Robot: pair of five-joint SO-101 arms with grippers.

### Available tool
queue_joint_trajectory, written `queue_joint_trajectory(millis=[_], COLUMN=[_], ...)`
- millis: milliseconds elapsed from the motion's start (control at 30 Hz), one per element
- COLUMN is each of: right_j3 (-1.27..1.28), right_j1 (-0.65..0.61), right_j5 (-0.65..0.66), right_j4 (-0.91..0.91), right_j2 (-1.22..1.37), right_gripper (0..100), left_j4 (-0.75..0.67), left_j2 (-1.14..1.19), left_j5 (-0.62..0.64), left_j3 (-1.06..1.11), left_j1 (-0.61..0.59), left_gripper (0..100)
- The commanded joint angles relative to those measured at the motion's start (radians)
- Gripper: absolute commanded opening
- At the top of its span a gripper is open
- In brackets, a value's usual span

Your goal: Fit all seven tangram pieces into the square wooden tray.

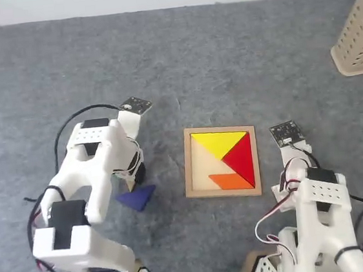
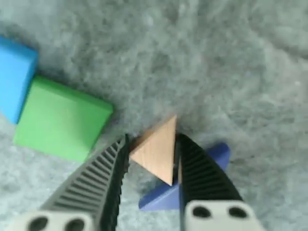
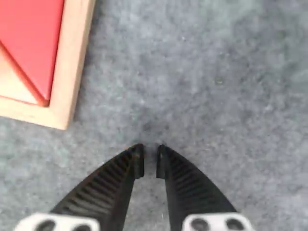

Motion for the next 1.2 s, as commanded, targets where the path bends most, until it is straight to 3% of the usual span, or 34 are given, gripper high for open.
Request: queue_joint_trajectory(millis=[0,367,500,767,1033,1167], right_j3=[0.002,0.002,0.002,0.002,0.002,0.002], right_j1=[0.012,0.012,0.012,0.012,0.013,0.039], right_j5=[-0.012,-0.014,-0.014,-0.014,-0.015,-0.017], right_j4=[-0.022,-0.022,-0.022,-0.022,-0.022,-0.024], right_j2=[-0.021,-0.021,-0.021,-0.021,-0.021,-0.030], right_gripper=[8.2,8.3,8.4,8.2,8.1,8.0], left_j4=[0.011,0.256,0.318,0.296,0.247,0.196], left_j2=[0.008,0.008,0.008,0.017,0.018,0.018], left_j5=[-0.008,-0.002,-0.009,-0.150,-0.298,-0.307], left_j3=[-0.053,-0.361,-0.433,-0.446,-0.446,-0.443], left_j1=[0.002,0.155,0.278,0.609,0.700,0.726], left_gripper=[8,7,7,7,7,7])
